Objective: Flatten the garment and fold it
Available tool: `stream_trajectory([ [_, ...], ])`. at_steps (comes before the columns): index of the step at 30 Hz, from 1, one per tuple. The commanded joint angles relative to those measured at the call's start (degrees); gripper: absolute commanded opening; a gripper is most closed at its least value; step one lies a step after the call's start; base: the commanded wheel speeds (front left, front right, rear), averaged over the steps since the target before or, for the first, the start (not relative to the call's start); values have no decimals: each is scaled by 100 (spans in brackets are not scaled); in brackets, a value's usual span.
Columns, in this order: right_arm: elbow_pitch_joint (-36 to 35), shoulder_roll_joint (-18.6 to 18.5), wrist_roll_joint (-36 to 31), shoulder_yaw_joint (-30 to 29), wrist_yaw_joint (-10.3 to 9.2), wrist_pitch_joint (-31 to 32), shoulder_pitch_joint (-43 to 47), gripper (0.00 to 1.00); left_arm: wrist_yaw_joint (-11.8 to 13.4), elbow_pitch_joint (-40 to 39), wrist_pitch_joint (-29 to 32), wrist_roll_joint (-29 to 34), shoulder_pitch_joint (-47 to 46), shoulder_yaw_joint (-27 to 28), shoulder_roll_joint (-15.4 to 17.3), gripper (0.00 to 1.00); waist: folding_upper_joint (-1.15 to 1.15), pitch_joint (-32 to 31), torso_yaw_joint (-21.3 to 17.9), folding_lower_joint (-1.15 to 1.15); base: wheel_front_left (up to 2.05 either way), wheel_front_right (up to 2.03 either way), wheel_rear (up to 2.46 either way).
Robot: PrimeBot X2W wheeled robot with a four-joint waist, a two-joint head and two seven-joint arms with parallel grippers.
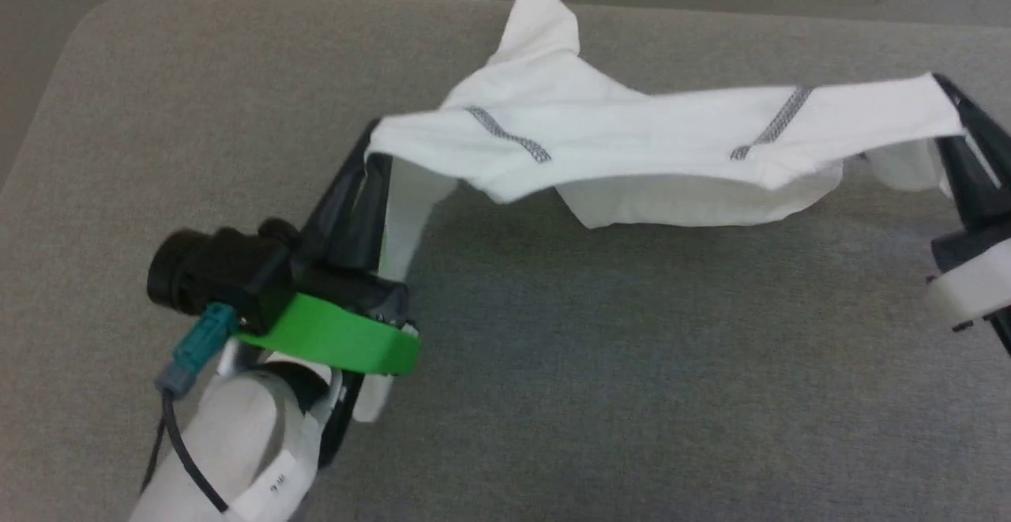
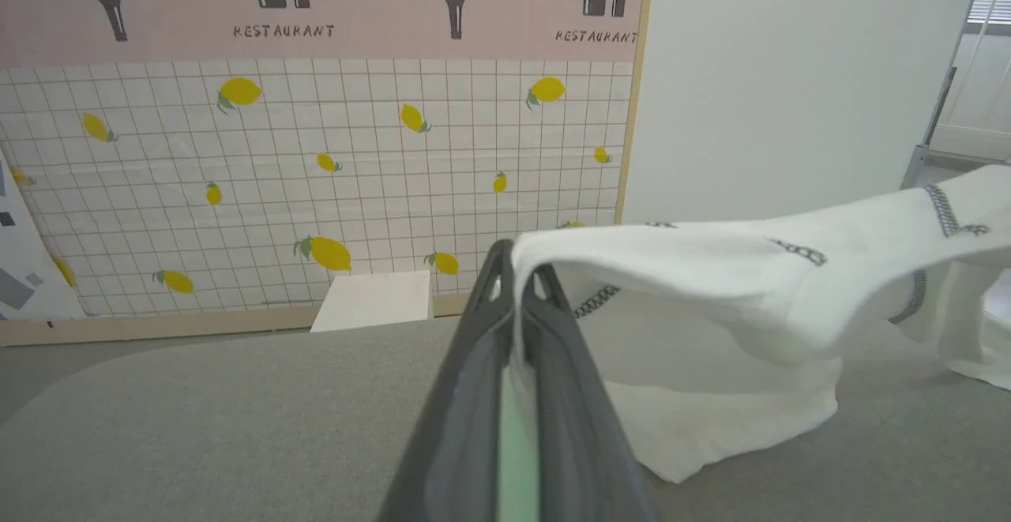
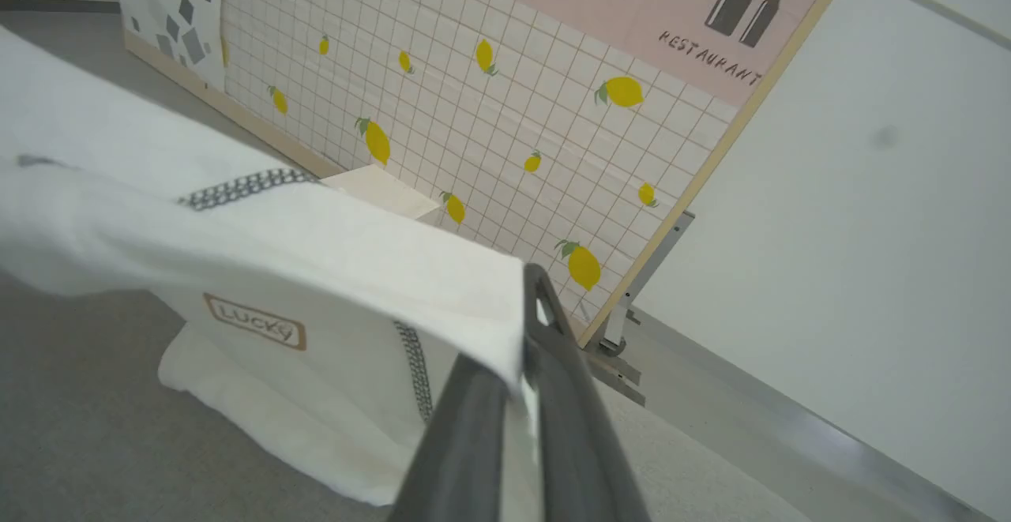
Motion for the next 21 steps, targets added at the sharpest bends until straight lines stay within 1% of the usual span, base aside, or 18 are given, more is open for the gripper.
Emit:
stream_trajectory([
  [1,-118,32,-35,-32,-10,43,-280,0,-13,-108,108,-18,-288,63,66,0,0,-449,-434,0,0,0,0],
  [6,-275,-78,-66,136,-10,240,-1045,0,-73,-324,633,28,-1097,220,246,0,0,-659,-675,0,0,0,0],
  [13,-170,-452,-12,565,-10,473,-2173,0,-247,-297,1436,198,-2345,343,574,0,0,-874,-854,0,0,0,0],
  [19,18,-704,62,889,-10,665,-2925,0,-381,-136,2041,136,-3111,333,647,0,0,-978,-882,0,0,0,0],
  [21,82,-769,97,983,-10,740,-3105,0,-398,-54,2233,22,-3260,326,600,0,0,-993,-881,0,0,0,0],
])
